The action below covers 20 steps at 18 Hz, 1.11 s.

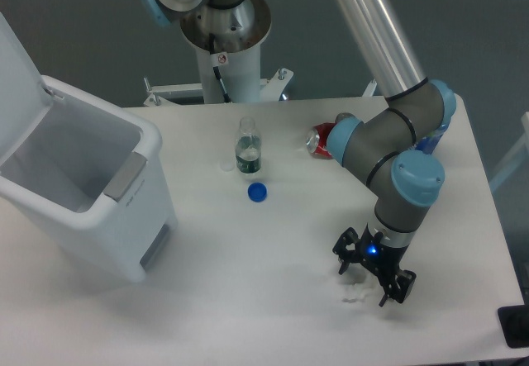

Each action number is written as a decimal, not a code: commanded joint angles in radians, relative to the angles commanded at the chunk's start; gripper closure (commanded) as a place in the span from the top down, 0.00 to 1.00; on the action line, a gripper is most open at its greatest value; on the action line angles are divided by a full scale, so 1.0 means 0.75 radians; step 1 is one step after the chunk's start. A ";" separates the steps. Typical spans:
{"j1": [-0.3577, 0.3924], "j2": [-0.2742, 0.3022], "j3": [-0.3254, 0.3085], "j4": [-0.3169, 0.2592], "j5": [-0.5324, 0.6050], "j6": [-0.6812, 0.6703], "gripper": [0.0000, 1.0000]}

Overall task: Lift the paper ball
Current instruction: 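Close the gripper fingers around the paper ball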

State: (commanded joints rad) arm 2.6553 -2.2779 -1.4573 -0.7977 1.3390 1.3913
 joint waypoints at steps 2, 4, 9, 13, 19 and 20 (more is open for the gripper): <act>0.000 -0.002 0.000 0.000 0.010 0.006 1.00; 0.000 -0.008 -0.008 -0.002 0.037 0.059 1.00; -0.002 -0.012 -0.014 0.000 0.039 0.057 1.00; 0.000 -0.010 -0.014 0.000 0.037 0.053 0.45; 0.008 0.004 -0.012 -0.002 0.037 0.049 0.00; 0.008 0.008 -0.012 -0.002 0.033 0.049 0.00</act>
State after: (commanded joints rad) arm 2.6615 -2.2719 -1.4665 -0.7992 1.3637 1.4281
